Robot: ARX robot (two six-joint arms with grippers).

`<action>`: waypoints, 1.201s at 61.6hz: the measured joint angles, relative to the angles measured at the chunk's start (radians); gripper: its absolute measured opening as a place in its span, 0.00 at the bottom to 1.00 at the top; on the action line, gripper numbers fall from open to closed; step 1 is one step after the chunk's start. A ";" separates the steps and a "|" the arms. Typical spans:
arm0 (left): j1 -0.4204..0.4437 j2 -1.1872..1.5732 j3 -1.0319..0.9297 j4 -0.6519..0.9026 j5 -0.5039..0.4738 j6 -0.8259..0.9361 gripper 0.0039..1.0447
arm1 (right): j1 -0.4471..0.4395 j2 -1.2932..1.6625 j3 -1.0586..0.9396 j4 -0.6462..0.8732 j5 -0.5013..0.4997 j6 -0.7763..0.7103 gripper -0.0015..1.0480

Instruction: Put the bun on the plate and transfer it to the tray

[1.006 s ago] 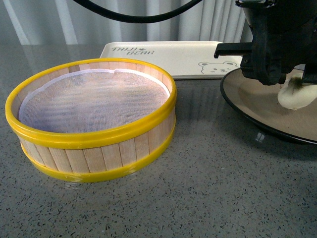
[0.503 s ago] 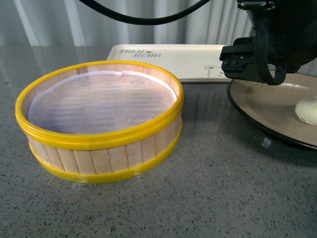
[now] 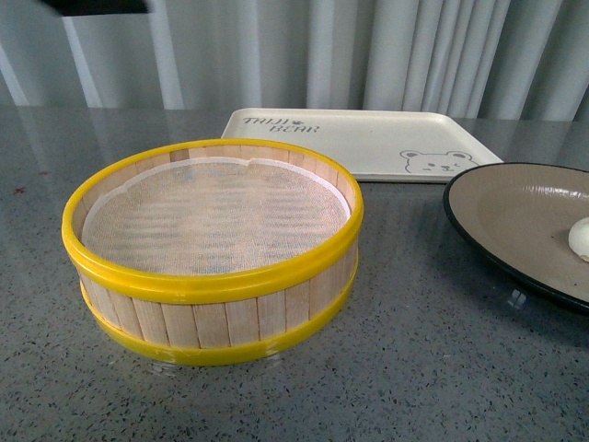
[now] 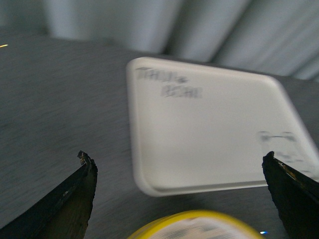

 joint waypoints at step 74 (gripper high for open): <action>0.174 -0.814 -1.326 0.890 -0.018 0.285 0.04 | 0.000 0.000 0.000 0.000 0.000 0.000 0.92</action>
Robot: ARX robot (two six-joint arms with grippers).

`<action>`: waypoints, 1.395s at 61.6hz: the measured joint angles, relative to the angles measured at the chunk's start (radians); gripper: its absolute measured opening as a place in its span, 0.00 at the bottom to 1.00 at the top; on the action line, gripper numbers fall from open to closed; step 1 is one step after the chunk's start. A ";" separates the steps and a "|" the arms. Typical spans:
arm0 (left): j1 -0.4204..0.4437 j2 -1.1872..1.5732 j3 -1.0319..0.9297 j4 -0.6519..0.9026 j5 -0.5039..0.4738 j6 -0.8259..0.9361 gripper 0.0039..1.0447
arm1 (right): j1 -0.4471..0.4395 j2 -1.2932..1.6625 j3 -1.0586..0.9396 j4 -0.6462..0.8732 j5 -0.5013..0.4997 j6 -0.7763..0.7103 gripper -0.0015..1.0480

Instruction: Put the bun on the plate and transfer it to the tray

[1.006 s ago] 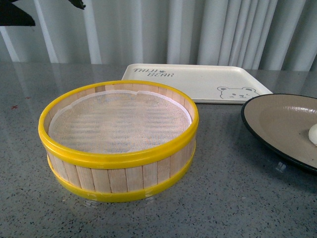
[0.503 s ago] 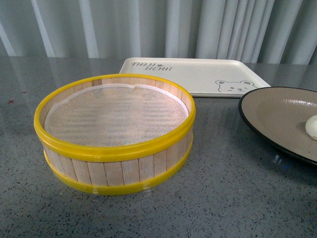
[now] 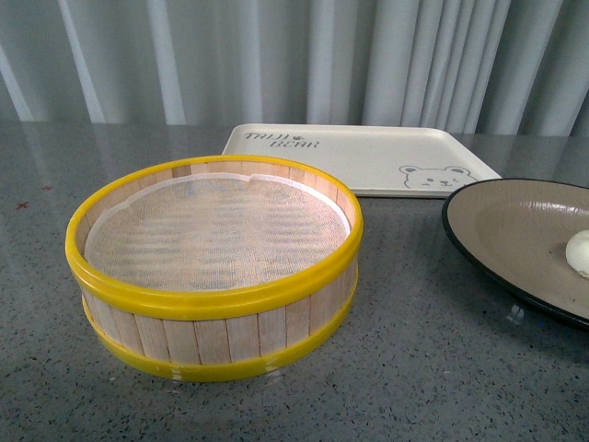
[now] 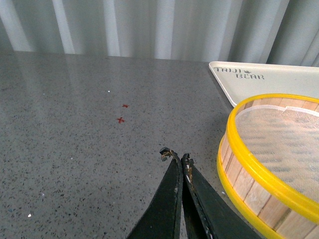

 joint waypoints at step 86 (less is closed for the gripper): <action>0.000 -0.690 -0.111 -0.543 0.002 0.000 0.04 | 0.000 0.000 0.000 0.000 0.000 0.000 0.92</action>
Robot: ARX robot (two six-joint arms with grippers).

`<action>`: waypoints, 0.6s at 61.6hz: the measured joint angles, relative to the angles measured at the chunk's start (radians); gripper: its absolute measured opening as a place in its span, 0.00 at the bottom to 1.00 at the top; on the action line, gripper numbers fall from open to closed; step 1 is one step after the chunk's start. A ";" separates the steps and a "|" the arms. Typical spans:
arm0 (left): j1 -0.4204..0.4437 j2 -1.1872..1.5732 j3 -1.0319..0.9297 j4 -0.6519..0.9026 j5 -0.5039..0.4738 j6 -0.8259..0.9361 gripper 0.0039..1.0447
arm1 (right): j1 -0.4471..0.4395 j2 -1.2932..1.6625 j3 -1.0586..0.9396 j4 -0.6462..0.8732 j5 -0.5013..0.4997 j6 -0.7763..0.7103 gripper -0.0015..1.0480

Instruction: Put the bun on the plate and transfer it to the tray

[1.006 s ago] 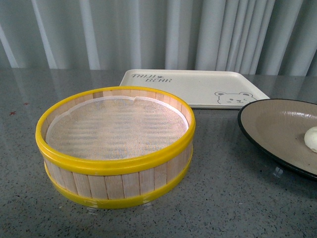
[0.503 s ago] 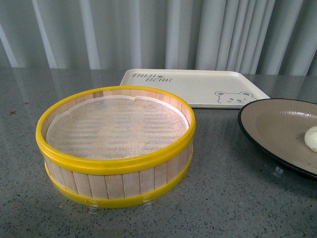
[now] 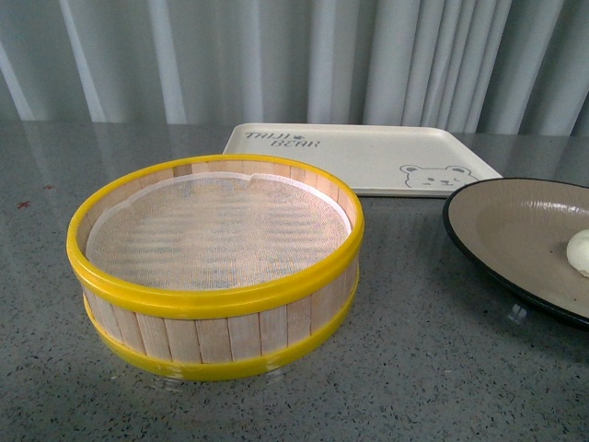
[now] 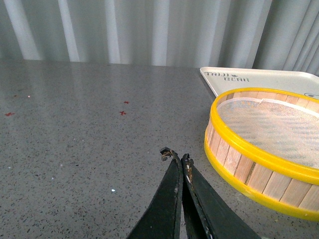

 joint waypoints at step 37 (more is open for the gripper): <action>0.000 -0.211 0.000 -0.218 0.000 0.002 0.19 | 0.000 0.000 0.000 0.000 0.000 0.000 0.92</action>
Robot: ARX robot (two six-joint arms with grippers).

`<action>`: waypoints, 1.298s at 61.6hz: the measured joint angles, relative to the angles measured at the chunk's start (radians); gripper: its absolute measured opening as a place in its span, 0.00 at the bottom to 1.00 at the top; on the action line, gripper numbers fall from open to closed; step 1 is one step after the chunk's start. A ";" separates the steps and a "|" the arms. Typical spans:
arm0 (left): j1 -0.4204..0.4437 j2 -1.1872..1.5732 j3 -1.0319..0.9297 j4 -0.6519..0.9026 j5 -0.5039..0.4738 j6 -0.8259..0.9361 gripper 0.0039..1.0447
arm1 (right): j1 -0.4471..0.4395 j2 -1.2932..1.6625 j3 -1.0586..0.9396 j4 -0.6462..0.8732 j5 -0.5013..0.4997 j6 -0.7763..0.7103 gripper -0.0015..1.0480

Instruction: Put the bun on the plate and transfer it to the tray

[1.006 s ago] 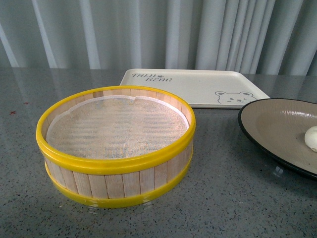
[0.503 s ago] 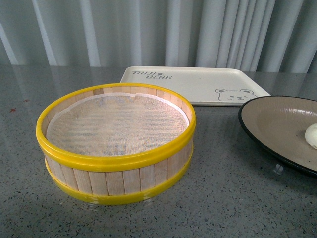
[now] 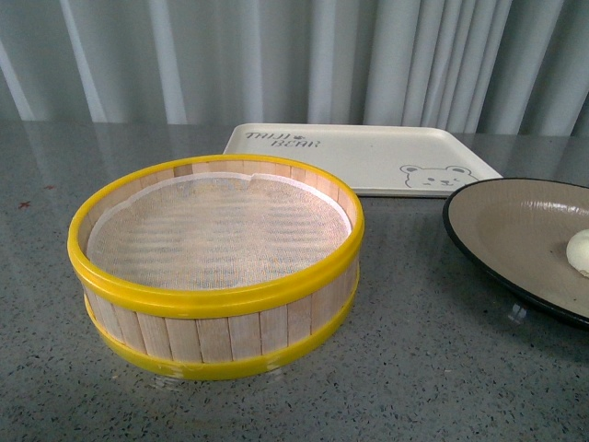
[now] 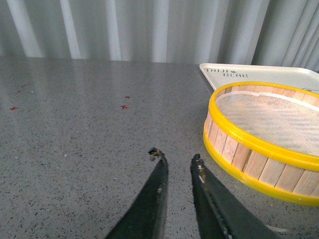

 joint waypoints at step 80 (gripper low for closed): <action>0.000 0.000 0.000 0.000 0.000 0.001 0.94 | -0.377 0.438 0.368 -0.529 -0.346 -0.887 0.92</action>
